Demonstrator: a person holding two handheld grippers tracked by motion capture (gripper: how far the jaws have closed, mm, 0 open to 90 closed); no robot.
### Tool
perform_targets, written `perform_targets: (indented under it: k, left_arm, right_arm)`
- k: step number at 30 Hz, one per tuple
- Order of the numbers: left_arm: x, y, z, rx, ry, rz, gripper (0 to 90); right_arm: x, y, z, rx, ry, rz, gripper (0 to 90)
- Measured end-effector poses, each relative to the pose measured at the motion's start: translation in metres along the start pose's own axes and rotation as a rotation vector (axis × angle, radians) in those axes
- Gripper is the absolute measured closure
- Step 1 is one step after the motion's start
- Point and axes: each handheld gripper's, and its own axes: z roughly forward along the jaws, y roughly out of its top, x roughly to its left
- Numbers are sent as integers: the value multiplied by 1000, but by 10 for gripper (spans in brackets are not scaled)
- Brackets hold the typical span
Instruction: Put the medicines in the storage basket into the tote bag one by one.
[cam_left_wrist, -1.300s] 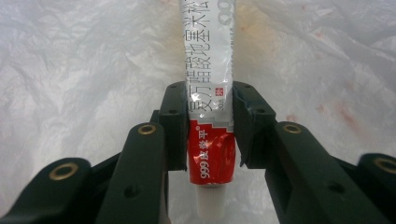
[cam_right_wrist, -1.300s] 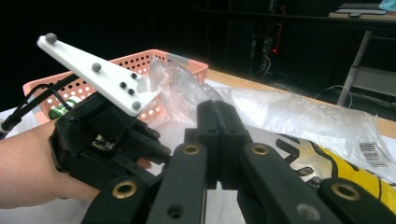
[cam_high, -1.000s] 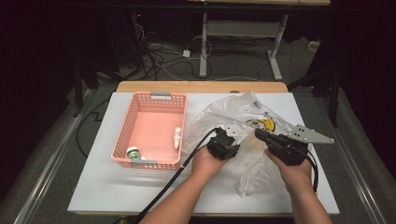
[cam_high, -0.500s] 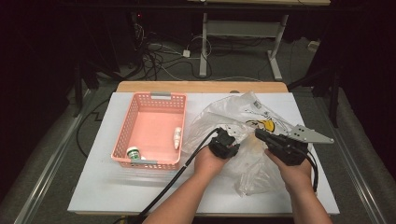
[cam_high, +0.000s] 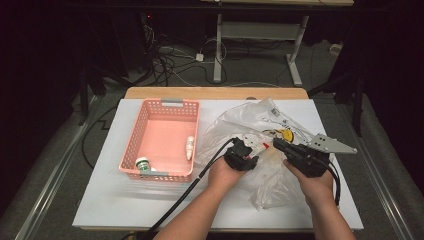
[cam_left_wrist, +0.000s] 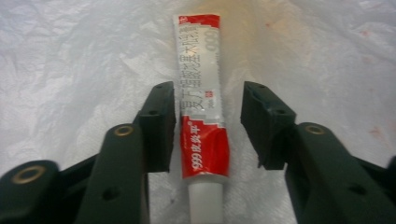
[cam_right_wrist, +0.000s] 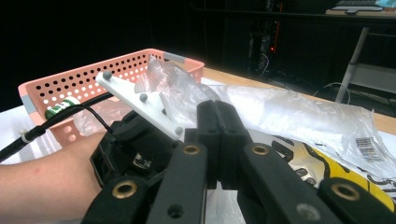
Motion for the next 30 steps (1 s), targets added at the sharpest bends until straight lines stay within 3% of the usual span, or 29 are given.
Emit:
perform_targets:
  k: [1, 6, 7, 16, 22, 25, 30]
  left_arm:
    - [0, 0, -2, 3, -5, 15, 483]
    - [-5, -4, -13, -50, -2, 16, 417]
    - [-6, -5, -16, -56, -26, 21, 403]
    - [-13, -21, -35, -91, -110, 41, 345]
    - [-16, -30, -47, -103, -89, 49, 259]
    - [-16, -34, -53, -112, -107, 29, 222]
    - [-18, -41, -60, -115, -135, 33, 148]
  right_arm:
    - [0, 0, 0, 0, 0, 0, 900]
    - [0, 0, 0, 2, 1, -2, 900]
    - [0, 0, 0, 3, 1, 0, 900]
    - [1, -1, 0, 7, 3, -2, 900]
    - [2, -1, 1, 8, 4, -6, 900]
    - [2, -1, 0, 11, 3, -5, 900]
    - [1, -1, 0, 12, 3, -5, 900]
